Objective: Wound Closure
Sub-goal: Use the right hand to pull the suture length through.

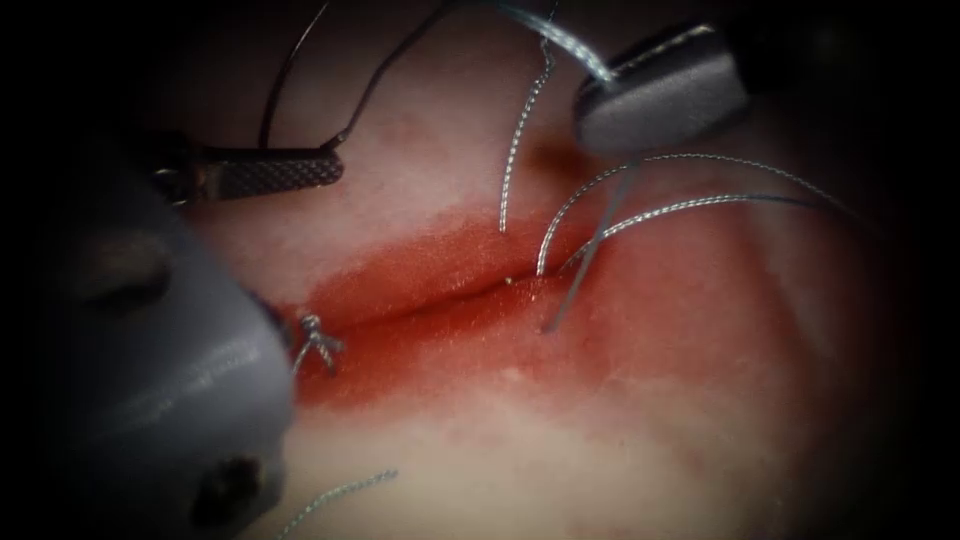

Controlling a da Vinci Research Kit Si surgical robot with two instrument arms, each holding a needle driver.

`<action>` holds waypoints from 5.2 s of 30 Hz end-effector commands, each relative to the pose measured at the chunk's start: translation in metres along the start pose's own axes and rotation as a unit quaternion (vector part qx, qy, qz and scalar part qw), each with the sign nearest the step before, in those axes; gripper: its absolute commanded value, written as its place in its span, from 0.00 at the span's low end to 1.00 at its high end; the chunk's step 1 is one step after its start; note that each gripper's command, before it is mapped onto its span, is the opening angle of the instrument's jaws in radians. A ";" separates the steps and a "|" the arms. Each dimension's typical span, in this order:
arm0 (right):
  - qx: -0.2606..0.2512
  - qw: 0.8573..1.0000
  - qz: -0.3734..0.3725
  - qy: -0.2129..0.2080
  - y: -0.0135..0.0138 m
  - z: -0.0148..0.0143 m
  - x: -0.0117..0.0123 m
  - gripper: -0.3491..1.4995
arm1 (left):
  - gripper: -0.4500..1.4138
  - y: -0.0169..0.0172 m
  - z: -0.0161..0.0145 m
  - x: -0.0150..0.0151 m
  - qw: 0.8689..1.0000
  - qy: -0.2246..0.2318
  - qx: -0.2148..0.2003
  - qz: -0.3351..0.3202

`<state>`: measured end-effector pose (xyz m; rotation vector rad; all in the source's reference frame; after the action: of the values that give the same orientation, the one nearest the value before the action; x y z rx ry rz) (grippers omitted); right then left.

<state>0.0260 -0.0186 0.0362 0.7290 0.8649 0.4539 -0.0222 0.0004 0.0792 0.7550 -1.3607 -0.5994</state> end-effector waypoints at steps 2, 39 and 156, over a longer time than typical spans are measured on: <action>0.004 1.000 0.004 -0.010 0.0002 0.0008 0.0008 0.00 | 0.68 0.0007 -0.0002 -0.0012 1.000 -0.003 -0.005 0.003; 0.036 0.999 0.031 -0.014 -0.0013 -0.0010 0.0015 0.00 | 0.36 0.0059 -0.0008 0.0031 0.955 0.165 -0.173 0.177; -0.060 0.980 -0.138 -0.131 -0.0006 -0.0003 -0.0045 0.48 | 0.00 0.0046 -0.0059 0.0027 0.969 0.158 -0.176 0.076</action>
<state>0.0225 -0.0222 0.0384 0.5433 0.6678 0.1531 -0.0158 0.0008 0.0845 0.4366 -0.9696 -0.5542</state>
